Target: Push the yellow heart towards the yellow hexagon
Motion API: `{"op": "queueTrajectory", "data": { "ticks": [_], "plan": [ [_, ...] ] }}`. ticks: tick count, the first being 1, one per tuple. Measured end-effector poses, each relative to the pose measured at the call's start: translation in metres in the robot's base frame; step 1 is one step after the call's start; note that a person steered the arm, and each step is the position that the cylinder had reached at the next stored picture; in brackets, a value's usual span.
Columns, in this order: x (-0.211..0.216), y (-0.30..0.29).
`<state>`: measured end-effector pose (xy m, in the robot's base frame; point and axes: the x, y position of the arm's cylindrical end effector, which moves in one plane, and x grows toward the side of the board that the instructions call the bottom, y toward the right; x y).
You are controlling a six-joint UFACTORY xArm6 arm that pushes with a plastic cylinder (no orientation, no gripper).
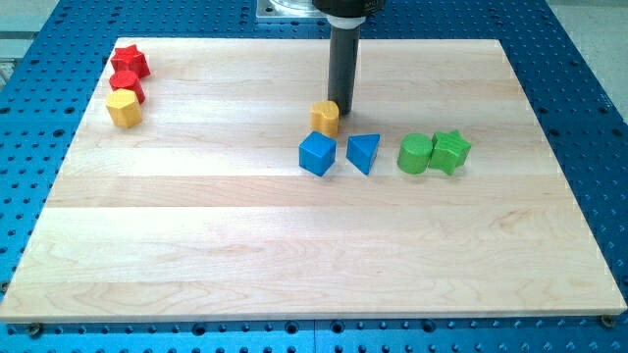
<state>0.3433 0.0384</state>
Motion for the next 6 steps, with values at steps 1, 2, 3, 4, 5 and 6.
{"op": "queueTrajectory", "data": {
  "ticks": [1, 2, 3, 4, 5, 6],
  "plan": [
    [0.0, 0.0],
    [0.003, 0.002],
    [0.003, 0.002],
    [0.01, 0.01],
    [0.033, 0.019],
    [0.04, -0.035]
  ]
}}
